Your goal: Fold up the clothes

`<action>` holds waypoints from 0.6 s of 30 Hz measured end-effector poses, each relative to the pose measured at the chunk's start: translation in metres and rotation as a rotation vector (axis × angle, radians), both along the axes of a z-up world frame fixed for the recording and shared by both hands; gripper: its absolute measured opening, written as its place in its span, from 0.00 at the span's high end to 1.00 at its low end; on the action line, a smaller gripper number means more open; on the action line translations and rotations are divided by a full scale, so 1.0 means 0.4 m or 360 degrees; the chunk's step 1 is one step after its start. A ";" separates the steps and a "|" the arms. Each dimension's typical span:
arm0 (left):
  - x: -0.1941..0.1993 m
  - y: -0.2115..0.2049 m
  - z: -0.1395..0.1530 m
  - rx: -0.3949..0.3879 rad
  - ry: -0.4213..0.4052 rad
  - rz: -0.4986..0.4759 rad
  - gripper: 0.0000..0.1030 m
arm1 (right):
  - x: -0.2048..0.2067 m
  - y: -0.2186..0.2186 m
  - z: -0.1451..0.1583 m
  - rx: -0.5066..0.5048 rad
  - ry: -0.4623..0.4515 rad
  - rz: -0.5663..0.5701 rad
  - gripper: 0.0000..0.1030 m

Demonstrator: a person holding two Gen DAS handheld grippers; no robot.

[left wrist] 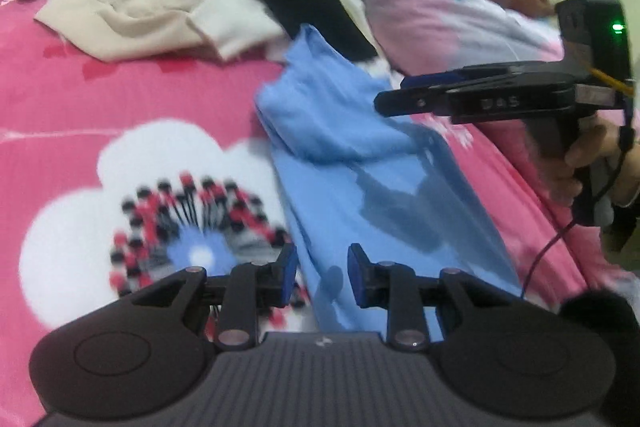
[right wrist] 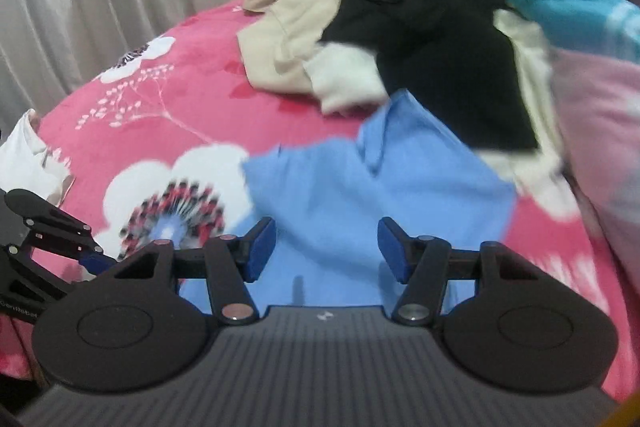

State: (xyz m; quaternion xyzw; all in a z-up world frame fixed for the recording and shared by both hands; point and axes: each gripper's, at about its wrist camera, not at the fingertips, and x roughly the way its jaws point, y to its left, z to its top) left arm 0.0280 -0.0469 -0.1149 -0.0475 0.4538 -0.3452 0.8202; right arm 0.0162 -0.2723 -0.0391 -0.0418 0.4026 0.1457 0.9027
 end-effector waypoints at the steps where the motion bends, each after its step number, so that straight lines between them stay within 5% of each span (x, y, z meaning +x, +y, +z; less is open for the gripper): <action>1: 0.011 -0.002 -0.007 -0.0009 -0.0007 0.0000 0.72 | 0.030 -0.005 -0.003 -0.0007 0.0014 0.0005 0.36; 9: 0.039 -0.042 -0.062 0.0043 -0.0089 -0.0110 0.71 | 0.224 -0.026 -0.087 0.0124 0.0291 0.0116 0.36; 13: 0.051 -0.045 -0.070 0.0014 -0.0124 -0.0133 0.71 | 0.218 -0.017 -0.099 0.0161 0.0432 0.0215 0.86; 18: 0.107 -0.013 -0.044 -0.0039 -0.0151 -0.0074 0.69 | 0.106 -0.005 -0.045 0.0111 0.0228 0.0338 0.93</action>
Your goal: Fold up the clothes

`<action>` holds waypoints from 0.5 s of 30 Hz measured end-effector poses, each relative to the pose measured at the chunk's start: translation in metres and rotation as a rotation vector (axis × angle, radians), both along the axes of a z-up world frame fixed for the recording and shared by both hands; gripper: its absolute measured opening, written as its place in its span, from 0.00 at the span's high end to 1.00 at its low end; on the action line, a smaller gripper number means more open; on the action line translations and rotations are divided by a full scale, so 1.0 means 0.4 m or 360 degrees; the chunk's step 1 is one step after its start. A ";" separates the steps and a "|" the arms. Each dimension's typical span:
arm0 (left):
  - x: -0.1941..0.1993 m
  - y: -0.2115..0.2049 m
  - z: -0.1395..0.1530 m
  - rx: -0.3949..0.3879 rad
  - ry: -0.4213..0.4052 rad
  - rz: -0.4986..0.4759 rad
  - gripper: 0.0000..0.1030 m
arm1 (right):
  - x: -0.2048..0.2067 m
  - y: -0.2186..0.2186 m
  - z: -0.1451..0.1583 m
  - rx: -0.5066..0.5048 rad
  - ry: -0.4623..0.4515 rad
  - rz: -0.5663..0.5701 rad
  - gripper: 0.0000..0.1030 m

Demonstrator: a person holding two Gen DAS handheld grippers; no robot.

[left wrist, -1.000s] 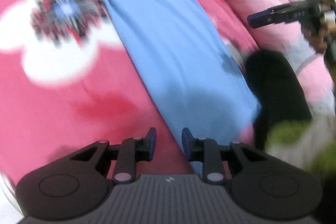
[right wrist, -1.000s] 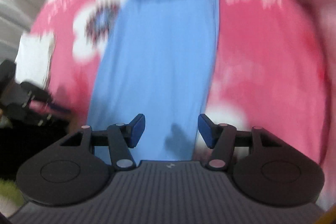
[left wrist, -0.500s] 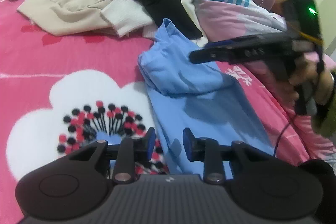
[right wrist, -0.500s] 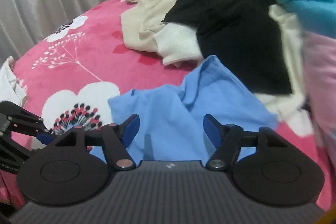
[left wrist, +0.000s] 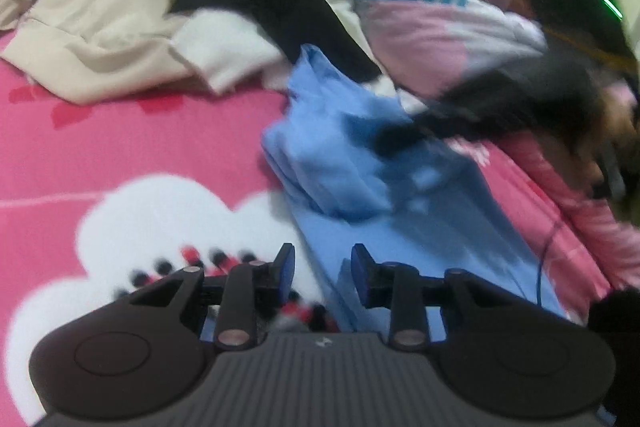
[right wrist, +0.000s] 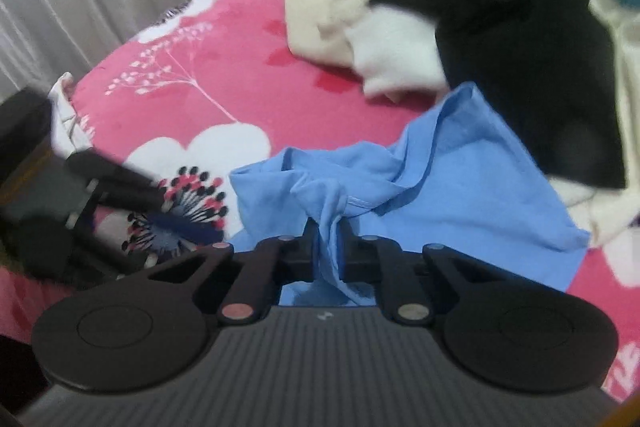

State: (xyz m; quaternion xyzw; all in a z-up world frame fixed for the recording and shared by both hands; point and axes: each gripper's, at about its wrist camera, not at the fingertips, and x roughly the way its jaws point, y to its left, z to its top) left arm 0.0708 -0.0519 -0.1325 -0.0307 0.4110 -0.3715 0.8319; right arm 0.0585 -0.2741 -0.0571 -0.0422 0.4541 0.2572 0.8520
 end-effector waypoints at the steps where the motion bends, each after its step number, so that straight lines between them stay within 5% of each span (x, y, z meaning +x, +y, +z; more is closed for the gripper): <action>1: 0.023 0.016 0.009 -0.0033 0.0014 0.0038 0.68 | -0.020 -0.002 0.010 -0.0003 -0.0047 0.0002 0.93; 5: 0.143 0.041 0.029 -0.0168 0.0136 0.0106 0.63 | -0.083 -0.017 0.023 -0.0013 -0.0175 -0.0022 0.94; 8: 0.233 -0.012 0.029 -0.0232 0.0240 -0.0004 0.55 | -0.107 -0.021 0.021 -0.0011 -0.0209 -0.0011 0.94; 11: 0.288 -0.106 0.012 -0.0118 0.0318 -0.0174 0.51 | -0.126 -0.018 0.023 -0.0017 -0.0246 0.0018 0.94; 15: 0.326 -0.211 0.006 0.0101 0.0299 -0.0317 0.60 | -0.144 -0.012 0.030 -0.0017 -0.0294 0.0042 0.94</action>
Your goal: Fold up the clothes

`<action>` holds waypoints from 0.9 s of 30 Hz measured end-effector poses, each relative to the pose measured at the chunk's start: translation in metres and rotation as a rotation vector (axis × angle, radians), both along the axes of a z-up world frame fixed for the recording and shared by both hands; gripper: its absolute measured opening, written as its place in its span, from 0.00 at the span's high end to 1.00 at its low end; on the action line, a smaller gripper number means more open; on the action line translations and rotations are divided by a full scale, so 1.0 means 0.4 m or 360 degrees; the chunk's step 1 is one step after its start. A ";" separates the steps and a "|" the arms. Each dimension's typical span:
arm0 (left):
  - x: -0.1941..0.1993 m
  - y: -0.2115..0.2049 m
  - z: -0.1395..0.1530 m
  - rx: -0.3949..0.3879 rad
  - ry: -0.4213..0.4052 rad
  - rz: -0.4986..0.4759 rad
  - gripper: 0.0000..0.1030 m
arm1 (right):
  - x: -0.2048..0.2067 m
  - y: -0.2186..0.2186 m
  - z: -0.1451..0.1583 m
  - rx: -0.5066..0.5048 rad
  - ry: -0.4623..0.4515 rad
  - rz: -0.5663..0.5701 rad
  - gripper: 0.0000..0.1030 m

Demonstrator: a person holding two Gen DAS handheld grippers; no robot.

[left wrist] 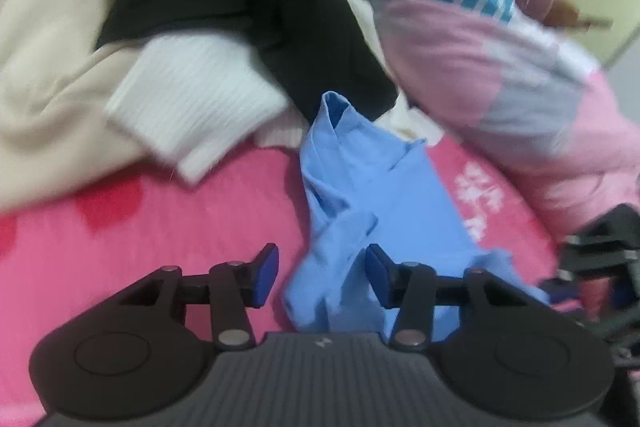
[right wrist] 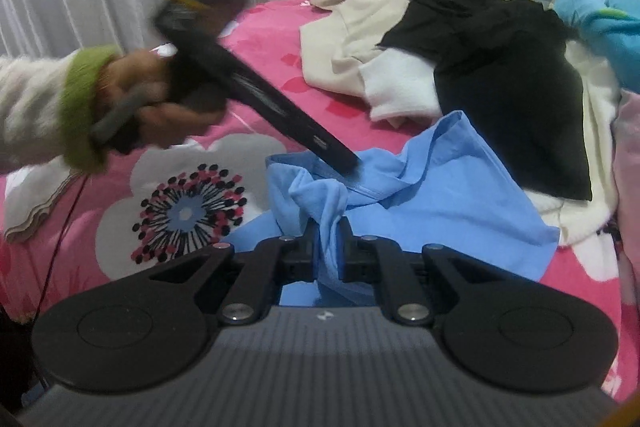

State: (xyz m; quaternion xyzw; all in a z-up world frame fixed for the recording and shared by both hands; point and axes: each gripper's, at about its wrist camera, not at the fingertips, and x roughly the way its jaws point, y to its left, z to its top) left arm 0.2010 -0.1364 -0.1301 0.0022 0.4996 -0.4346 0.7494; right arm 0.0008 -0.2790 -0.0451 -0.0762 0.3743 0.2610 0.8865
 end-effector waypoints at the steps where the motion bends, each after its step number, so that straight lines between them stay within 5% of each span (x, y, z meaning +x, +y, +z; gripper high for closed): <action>1: 0.003 -0.012 0.001 0.0022 0.0006 -0.0021 0.73 | -0.004 0.001 0.002 0.0003 -0.0009 0.0001 0.94; 3: 0.006 -0.030 0.006 0.0059 0.0015 -0.0056 0.90 | -0.006 -0.002 0.004 0.0023 -0.0021 -0.0010 0.94; 5: -0.003 -0.038 0.012 0.0081 -0.0003 -0.0079 0.94 | -0.011 -0.009 0.008 0.0040 -0.0041 -0.0022 0.94; 9: -0.019 -0.018 0.037 0.0063 -0.0009 0.0036 0.95 | -0.023 -0.029 0.010 0.0086 -0.0070 -0.0078 0.94; 16: -0.004 0.078 0.055 -0.0206 0.0132 0.0481 0.96 | -0.035 -0.081 0.015 0.0170 -0.0146 -0.0272 0.94; 27: 0.016 0.020 0.008 -0.0154 0.0126 0.0878 0.96 | 0.061 -0.201 -0.054 0.0296 -0.0257 -0.0843 0.94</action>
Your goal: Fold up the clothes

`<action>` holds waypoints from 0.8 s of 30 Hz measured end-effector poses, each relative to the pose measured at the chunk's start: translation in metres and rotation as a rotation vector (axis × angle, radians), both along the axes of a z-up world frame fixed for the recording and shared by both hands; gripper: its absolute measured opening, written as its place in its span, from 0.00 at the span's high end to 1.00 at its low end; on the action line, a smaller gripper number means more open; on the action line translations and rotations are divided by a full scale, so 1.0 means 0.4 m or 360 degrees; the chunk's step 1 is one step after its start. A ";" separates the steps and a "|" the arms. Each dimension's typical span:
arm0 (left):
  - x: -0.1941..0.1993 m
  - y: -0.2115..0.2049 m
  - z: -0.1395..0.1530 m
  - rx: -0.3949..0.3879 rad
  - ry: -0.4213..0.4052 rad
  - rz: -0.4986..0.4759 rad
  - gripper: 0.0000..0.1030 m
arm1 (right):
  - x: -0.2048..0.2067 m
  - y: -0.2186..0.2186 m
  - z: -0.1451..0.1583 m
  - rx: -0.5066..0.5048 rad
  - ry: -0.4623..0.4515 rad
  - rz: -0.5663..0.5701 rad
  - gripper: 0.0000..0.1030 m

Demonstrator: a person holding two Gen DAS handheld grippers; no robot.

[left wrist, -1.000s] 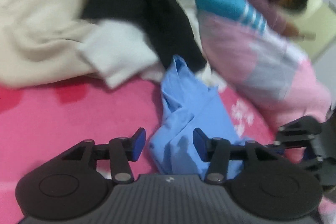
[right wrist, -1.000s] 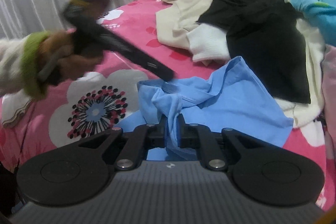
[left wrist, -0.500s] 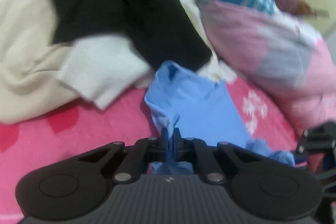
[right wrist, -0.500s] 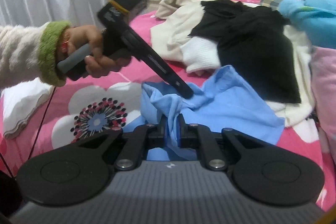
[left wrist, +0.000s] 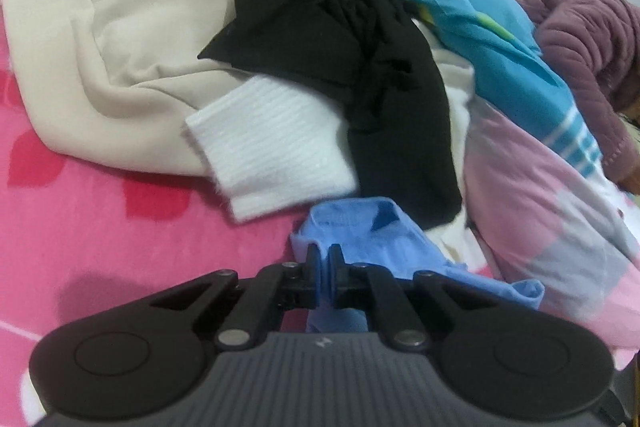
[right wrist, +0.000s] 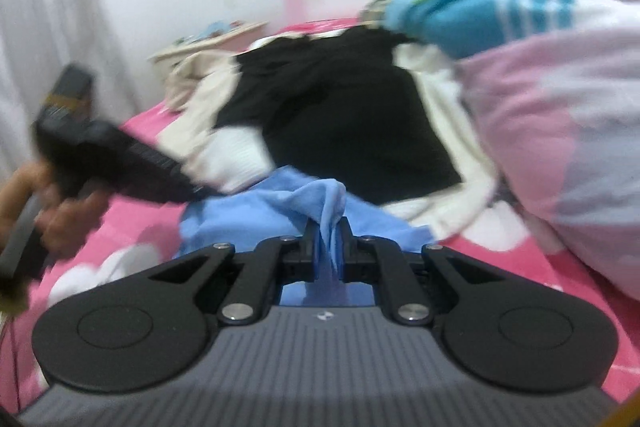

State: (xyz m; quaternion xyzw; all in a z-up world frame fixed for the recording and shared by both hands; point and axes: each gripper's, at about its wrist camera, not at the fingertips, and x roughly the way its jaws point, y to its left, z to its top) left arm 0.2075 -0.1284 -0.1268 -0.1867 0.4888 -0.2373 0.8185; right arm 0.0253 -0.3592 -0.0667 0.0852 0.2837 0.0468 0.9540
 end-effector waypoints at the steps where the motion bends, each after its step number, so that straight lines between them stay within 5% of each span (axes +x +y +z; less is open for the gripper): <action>1: 0.001 -0.002 -0.003 0.0001 -0.0024 0.0021 0.96 | 0.011 -0.008 -0.011 0.0007 0.0006 -0.0041 0.94; 8: 0.023 0.050 -0.004 -0.0112 -0.0130 0.0155 0.81 | 0.090 -0.059 -0.077 0.0053 0.0072 -0.0183 0.94; 13: -0.013 0.071 -0.001 -0.0079 -0.0175 0.0060 0.75 | 0.139 -0.095 -0.120 0.0140 0.0196 -0.0221 0.91; 15: -0.040 0.085 0.002 -0.0066 -0.0201 0.0002 0.68 | 0.154 -0.117 -0.133 0.0238 0.0258 -0.0225 0.85; 17: -0.072 0.093 0.006 -0.0042 -0.0239 -0.0059 0.67 | 0.148 -0.150 -0.127 0.0408 0.0276 -0.0260 0.65; 19: -0.109 0.103 0.006 -0.0018 -0.0267 -0.0137 0.64 | 0.114 -0.185 -0.107 0.0552 0.0238 -0.0312 0.55; 22: -0.160 0.094 -0.003 0.0031 -0.0279 -0.0272 0.64 | 0.047 -0.211 -0.076 0.0660 0.0225 -0.0301 0.55; 24: -0.187 0.079 -0.016 0.0064 -0.0272 -0.0339 0.64 | 0.007 -0.189 -0.063 0.0593 0.0270 -0.0200 0.55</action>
